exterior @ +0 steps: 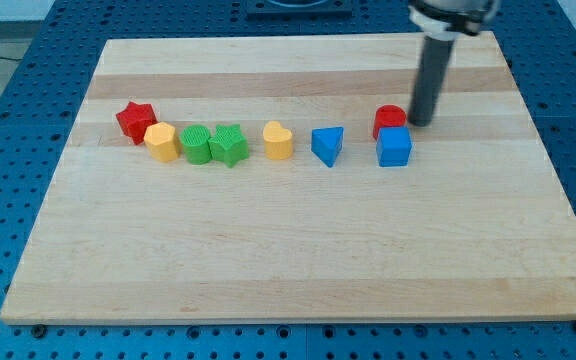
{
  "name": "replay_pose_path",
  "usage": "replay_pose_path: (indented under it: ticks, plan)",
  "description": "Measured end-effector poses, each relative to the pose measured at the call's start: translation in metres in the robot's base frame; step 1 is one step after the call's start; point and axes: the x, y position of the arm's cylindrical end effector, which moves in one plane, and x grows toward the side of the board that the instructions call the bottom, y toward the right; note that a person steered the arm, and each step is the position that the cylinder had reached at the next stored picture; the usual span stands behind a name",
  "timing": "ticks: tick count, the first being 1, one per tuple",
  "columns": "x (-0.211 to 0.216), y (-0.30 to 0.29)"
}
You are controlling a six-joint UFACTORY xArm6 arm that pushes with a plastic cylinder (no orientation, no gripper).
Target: Push the red circle above to the red star
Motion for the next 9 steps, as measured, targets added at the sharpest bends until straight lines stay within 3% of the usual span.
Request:
replay_pose_path:
  ticks: [1,3,4,5,6,7,9]
  plan:
    - [0.022,-0.050]
    - [-0.036,-0.155]
    - [-0.038,-0.247]
    - [-0.017,-0.221]
    - [0.003,-0.280]
    - [-0.015,-0.347]
    - [-0.015,-0.286]
